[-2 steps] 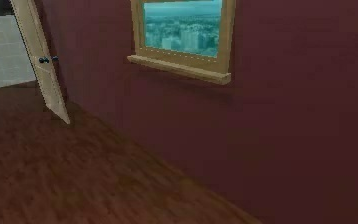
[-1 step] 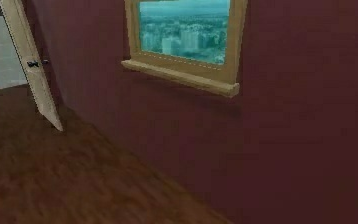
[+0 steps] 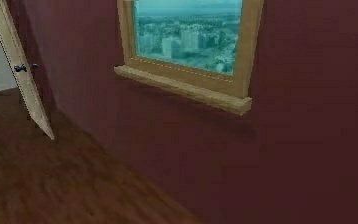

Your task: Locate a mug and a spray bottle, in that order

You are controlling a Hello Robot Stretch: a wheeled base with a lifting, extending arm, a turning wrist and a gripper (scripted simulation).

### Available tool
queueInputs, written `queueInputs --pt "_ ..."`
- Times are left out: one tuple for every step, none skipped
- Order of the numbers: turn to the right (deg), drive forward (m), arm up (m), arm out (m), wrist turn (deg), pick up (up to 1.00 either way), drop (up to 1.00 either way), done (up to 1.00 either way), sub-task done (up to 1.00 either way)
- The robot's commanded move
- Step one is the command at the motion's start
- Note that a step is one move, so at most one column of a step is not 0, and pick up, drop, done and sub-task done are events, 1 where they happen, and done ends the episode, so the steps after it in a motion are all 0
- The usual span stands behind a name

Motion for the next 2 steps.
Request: queueInputs --pt "45.0 0.00 0.00 0.00 0.0 0.00 0.00 0.00 0.00" --pt "45.0 0.00 0.00 0.00 0.0 0.00 0.00 0.00 0.00"
